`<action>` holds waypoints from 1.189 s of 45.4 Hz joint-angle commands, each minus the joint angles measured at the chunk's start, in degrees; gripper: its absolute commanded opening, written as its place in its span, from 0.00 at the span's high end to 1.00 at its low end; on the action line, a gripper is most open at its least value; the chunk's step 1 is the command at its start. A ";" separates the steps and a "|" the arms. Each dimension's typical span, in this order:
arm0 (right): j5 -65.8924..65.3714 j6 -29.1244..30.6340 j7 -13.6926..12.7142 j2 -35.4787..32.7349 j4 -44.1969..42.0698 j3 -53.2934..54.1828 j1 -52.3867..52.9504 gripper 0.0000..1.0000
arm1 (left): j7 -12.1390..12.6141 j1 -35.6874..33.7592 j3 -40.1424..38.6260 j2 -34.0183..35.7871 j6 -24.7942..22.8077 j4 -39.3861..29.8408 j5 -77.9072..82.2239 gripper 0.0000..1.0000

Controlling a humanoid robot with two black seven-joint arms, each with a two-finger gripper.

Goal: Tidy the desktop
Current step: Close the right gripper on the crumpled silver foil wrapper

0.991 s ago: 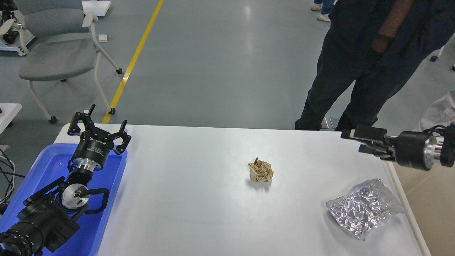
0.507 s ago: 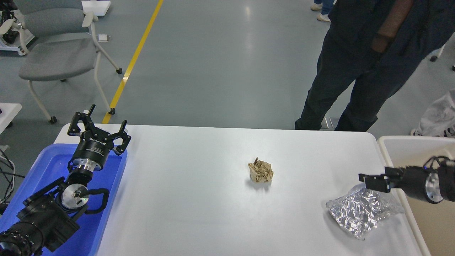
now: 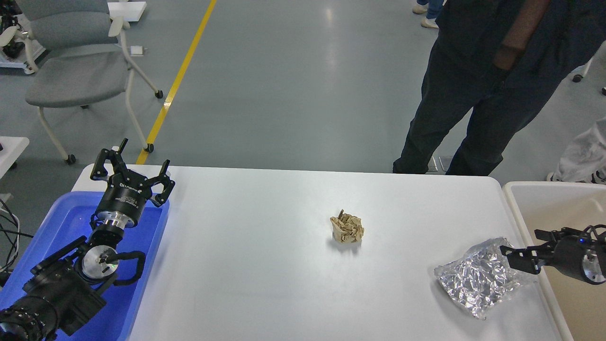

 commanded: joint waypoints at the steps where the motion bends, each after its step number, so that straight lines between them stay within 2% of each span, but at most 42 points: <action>1: 5.08 -1.66 3.24 7.25 -11.65 -4.39 -0.09 0.00 | -0.05 0.01 -0.04 0.00 0.00 0.00 0.00 0.00; 33: 7.45 -2.18 4.91 11.82 -17.11 -4.48 -2.73 0.03 | -0.05 0.01 -0.04 0.00 0.00 0.00 0.00 0.00; 37: 7.71 -2.36 5.35 12.09 -17.28 -4.57 -2.99 0.13 | -0.05 0.01 0.05 0.00 0.00 0.00 0.00 0.00; 48: 7.71 -2.71 5.43 12.61 -17.72 -4.74 -3.17 0.22 | -0.05 0.01 0.05 0.00 0.00 0.00 0.00 0.00; 54: 7.71 -2.71 5.52 12.61 -17.90 -7.64 -3.34 0.39 | -0.05 0.01 0.05 0.00 0.00 0.00 0.00 0.00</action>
